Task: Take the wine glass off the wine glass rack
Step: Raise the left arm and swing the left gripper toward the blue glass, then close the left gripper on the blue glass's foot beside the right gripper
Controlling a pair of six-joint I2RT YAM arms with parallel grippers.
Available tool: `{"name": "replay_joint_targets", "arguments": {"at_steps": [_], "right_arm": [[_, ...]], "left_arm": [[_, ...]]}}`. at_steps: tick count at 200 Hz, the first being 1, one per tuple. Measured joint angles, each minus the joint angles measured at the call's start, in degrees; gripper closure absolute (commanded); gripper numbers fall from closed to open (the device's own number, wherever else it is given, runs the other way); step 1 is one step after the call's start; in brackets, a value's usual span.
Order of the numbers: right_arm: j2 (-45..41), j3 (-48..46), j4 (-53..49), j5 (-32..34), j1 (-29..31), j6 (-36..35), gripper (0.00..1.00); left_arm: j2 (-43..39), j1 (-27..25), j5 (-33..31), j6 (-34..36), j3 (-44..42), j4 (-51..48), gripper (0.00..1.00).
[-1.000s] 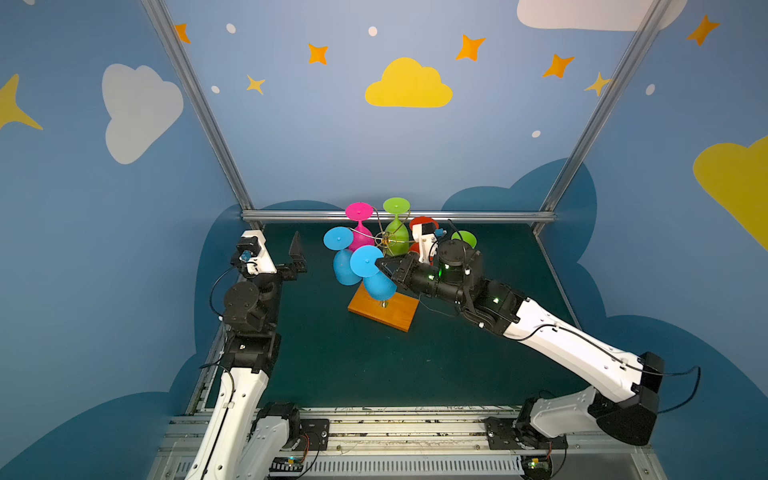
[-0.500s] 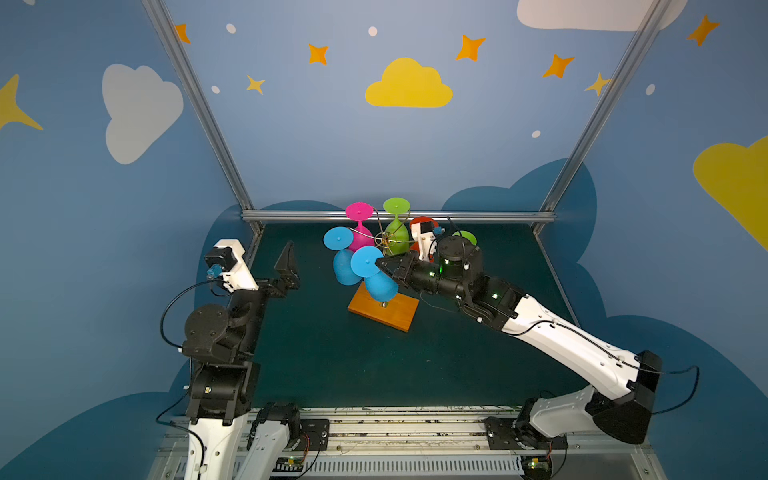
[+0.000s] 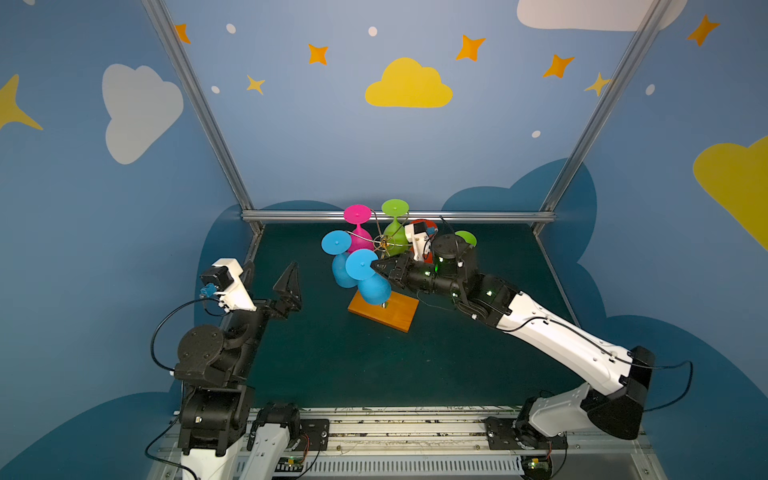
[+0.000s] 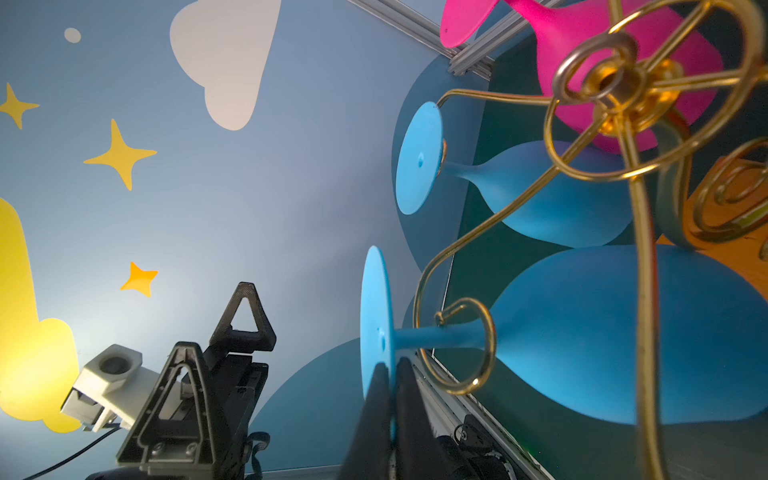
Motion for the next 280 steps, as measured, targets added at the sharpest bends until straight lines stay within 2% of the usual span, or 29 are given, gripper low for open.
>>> {"name": "replay_joint_targets", "arguments": {"at_steps": [64,92,113,136,176,199,231,280], "right_arm": [[-3.76,-5.16,1.79,1.88,0.02,0.02,1.00],[-4.63,-7.61,2.86,2.84,-0.11,-0.02,1.00],[-4.72,-8.41,4.26,2.78,-0.13,-0.02,1.00],[-5.25,-9.62,5.66,2.49,-0.35,0.00,1.00],[-5.27,-9.90,6.82,1.20,-0.72,-0.20,1.00],[-5.20,-9.88,7.19,0.26,-0.74,-0.63,1.00],[-4.57,-9.75,7.76,-1.29,-0.81,-0.96,1.00],[-3.28,-9.31,8.72,-2.97,-0.81,-0.92,1.00]], "left_arm": [[0.37,0.00,4.35,-4.57,-1.11,-1.88,0.01],[0.28,0.02,7.50,-7.17,-1.11,-2.29,0.04],[1.36,0.00,13.05,-9.77,0.09,-4.24,0.12],[5.46,0.02,21.94,-13.88,2.89,-6.05,0.21],[9.68,0.74,37.24,-23.19,2.40,-5.07,0.30],[10.67,1.05,43.69,-27.30,2.29,-3.93,0.31],[10.67,1.05,48.78,-30.60,0.96,-2.91,0.32],[12.20,1.27,51.01,-32.72,-1.92,-2.40,0.36]]}}
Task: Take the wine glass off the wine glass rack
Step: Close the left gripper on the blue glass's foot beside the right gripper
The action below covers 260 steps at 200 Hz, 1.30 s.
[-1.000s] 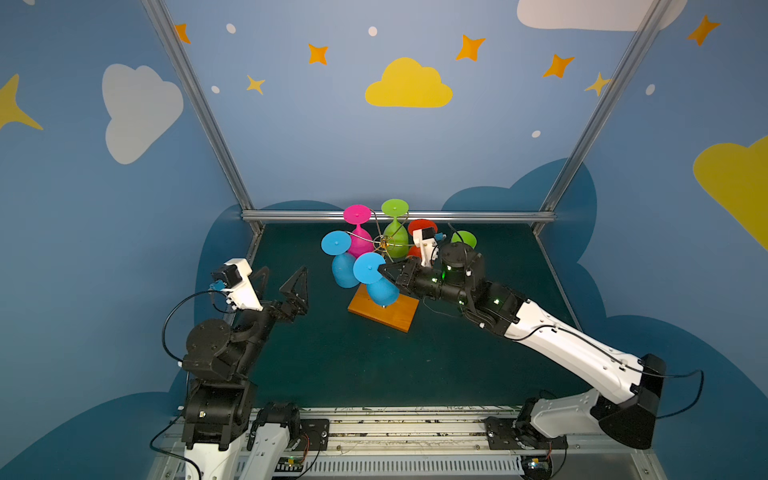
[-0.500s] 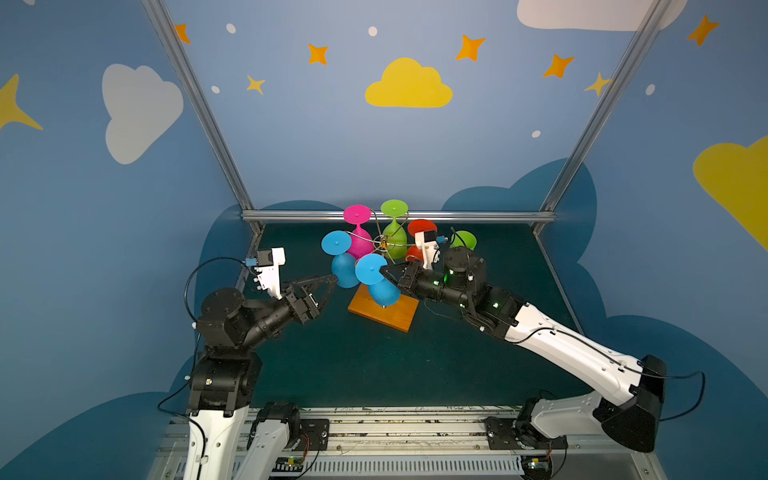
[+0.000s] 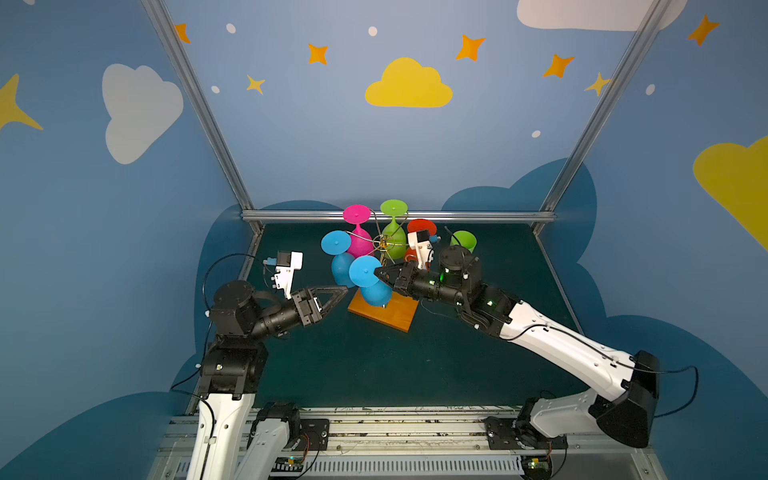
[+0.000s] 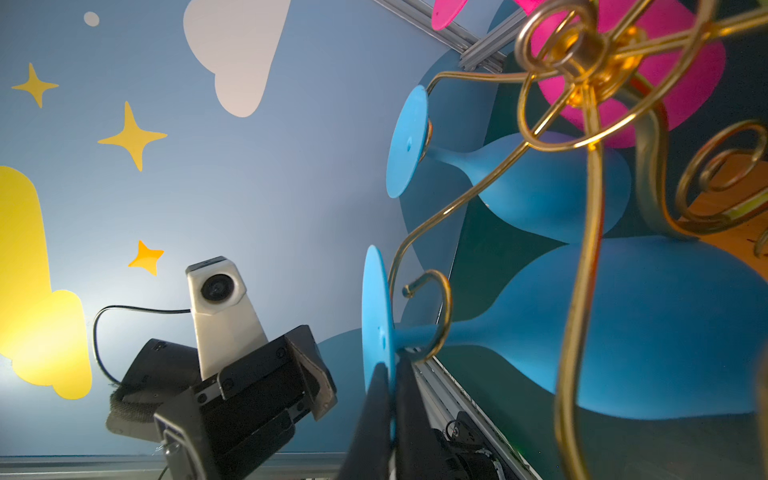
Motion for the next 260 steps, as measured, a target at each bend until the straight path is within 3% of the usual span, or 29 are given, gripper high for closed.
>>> {"name": "replay_joint_targets", "arguments": {"at_steps": [137,260], "right_arm": [[0.76,0.63,0.61,-0.85,0.00,0.11,1.00],[0.76,0.63,0.63,-0.90,0.00,0.11,1.00]], "left_arm": [[4.98,-0.15,-0.55,-4.37,-3.65,8.35,0.52],[9.75,-4.81,-4.46,-5.66,-3.69,14.43,0.62]]}}
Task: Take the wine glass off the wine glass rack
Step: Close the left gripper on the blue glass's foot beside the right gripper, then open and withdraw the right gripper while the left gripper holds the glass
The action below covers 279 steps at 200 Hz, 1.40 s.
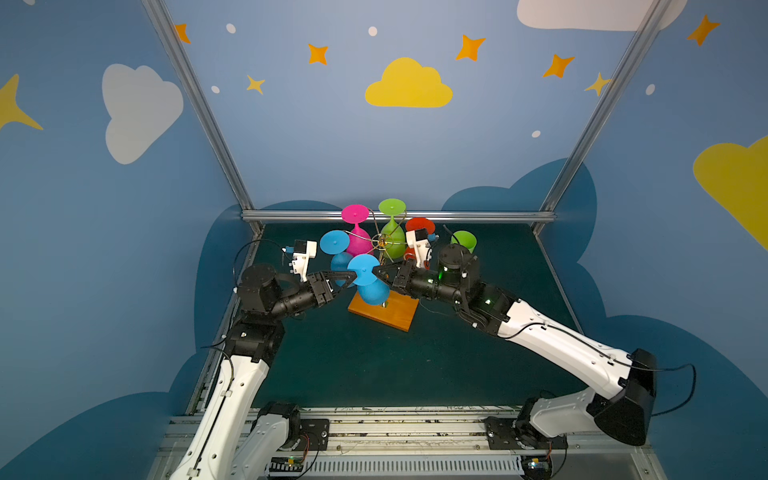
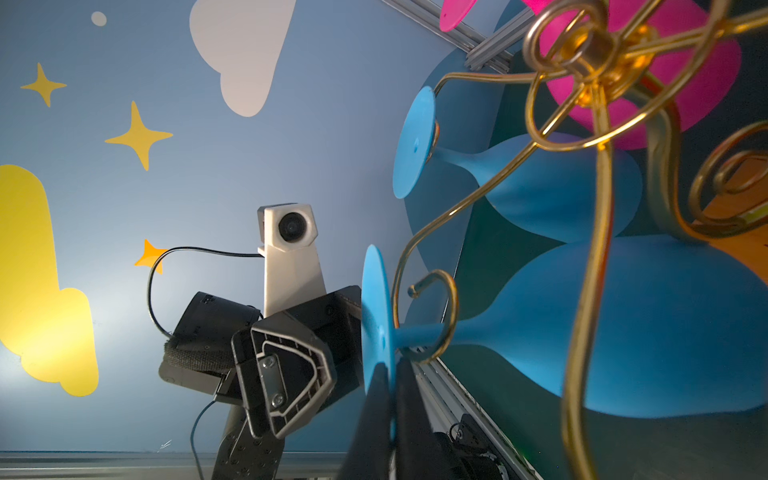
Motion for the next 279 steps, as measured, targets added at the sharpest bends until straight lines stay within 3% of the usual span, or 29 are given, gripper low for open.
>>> {"name": "replay_joint_targets", "arguments": {"at_steps": [73,176,241,279], "right_arm": [[0.00,0.00,0.00,-0.02,-0.02,0.07,1.00],[0.00,-0.02,0.59,-0.20,-0.09,0.57,1.00],[-0.57,-1.09,1.20,-0.26,-0.57,-0.28,0.69],[-2.62,-1.42,1.05,-0.04,-0.61,-1.46,0.56]], "left_arm": [[1.60,-0.57,-0.90,0.02,0.24,0.87,0.79],[1.60,-0.68,-1.05,-0.83,1.60,0.81,0.96],[1.51,-0.68,-0.81,-1.46,2.29,0.66,0.96],[1.46,-0.66,-0.83,-1.66,2.32,0.15,0.96]]}}
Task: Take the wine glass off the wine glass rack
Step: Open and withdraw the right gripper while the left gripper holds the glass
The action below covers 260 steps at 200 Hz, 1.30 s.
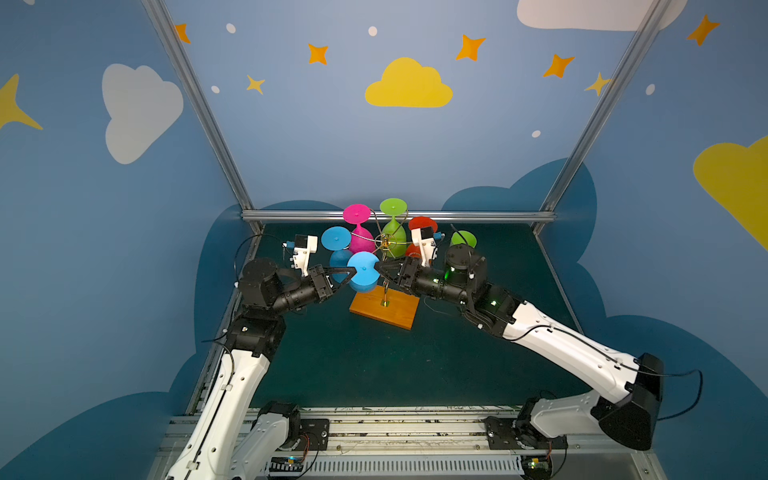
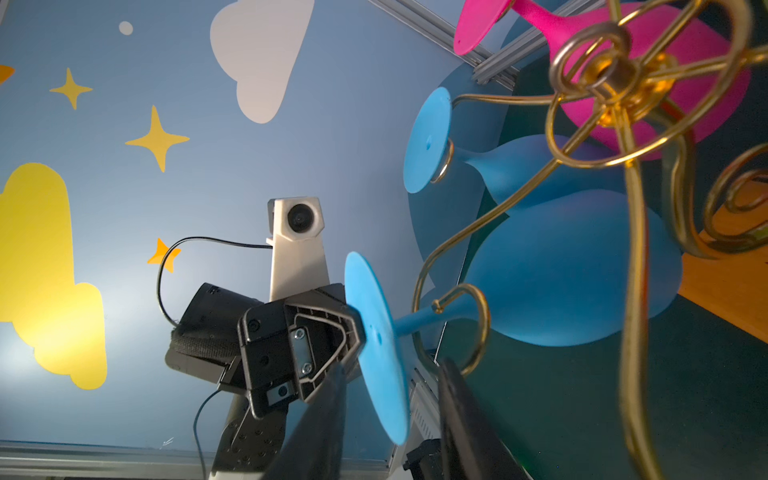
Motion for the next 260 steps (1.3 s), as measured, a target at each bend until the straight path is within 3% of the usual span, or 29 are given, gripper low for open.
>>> {"name": "replay_joint_targets", "arguments": {"at_steps": [24,77,189,260], "right_arm": [[-2.01,-0.70,-0.52,0.26,0.00,-1.16,0.45],[-8.70,-4.52,-2.93,2.23,-0.07,-3.15,0.37],[-33.40,-17.25,-14.51,15.41,-0.92,-6.60,0.29],[-42.93,-20.52,-21.18,21.53,-1.46,-7.72,0.26]], "left_arm": [[-0.04,0.02,0.00,-0.35,0.07,-0.17,0.96],[-0.11,0.46,-0.55,-1.40,2.03,-1.86,0.96],[3.87,0.44,-2.56,-4.00,3.19,-3.28,0.96],[4.39,-1.62,-5.68,-5.64,3.80,-2.34,0.96]]}}
